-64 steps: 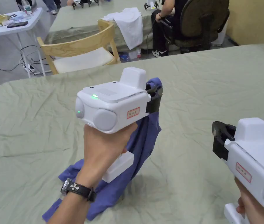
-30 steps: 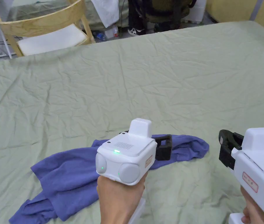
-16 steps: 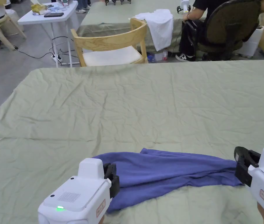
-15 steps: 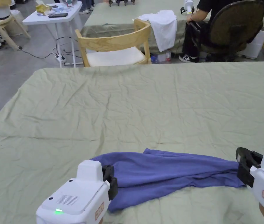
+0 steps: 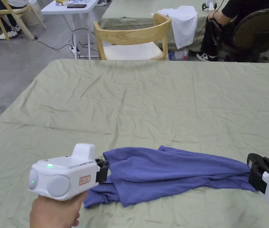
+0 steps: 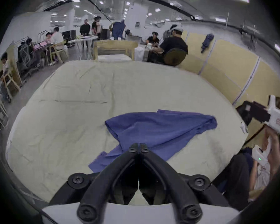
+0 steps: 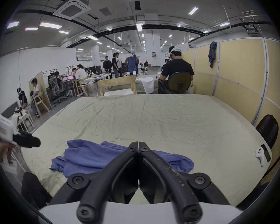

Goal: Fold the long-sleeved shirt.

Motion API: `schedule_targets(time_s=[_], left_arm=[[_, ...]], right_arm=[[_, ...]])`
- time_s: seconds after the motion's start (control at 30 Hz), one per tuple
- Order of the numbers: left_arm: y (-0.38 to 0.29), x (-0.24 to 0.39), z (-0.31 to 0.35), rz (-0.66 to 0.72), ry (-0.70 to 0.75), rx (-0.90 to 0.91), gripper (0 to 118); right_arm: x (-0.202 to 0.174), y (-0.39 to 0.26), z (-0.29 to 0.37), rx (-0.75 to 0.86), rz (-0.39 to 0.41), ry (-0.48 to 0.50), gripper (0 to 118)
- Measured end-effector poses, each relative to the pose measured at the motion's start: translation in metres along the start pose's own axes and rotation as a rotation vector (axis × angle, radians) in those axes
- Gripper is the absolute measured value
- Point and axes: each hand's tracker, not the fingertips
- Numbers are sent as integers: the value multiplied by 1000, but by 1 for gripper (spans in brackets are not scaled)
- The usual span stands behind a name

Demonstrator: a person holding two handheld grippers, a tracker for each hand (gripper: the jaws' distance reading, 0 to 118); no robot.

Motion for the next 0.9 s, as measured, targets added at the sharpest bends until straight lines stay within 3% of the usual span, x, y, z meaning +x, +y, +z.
schedule_targets(time_s=[0.03, 0.1, 0.13, 0.17, 0.2, 0.23, 0.27, 0.33, 0.43, 0.63, 0.73, 0.83, 0.87, 0.9], left_arm=[[7, -6, -8, 7, -15, -5, 0], [22, -10, -22, 39, -70, -21, 18], [29, -15, -33, 45, -68, -18, 27], [34, -17, -46, 32, -3, 8, 27], [38, -18, -57, 20, 26, 5, 57], [43, -23, -74, 14, 44, -25, 78], [48, -29, -91, 21, 48, -56, 82], [53, -35, -119, 29, 46, -115, 76], [53, -44, -161, 54, 47, -181, 76], [27, -44, -223, 95, 20, -323, 66], [28, -44, -218, 90, 24, -275, 65], [30, -39, -210, 39, 30, -265, 34], [31, -40, -207, 28, 47, -251, 9], [32, -35, -203, 20, 46, -228, 5]], right_arm=[[1, -2, -2, -6, 3, -4, 1], [3, -5, -7, -25, 5, -10, 1], [4, -7, -10, -34, 6, -15, 1], [5, -9, -14, -43, 5, -21, 1], [7, -11, -18, -55, 0, -28, 1], [9, -12, -22, -65, -2, -27, 1], [11, -14, -27, -80, -2, -31, 1], [13, -17, -34, -101, 10, -41, 1], [16, -21, -45, -134, 30, -60, 1], [27, -37, -69, -208, 14, -80, 1], [29, -44, -76, -227, 11, -82, 1], [29, -48, -81, -237, 0, -77, 1], [29, -50, -81, -239, -8, -76, 1], [29, -50, -81, -239, -13, -76, 1]])
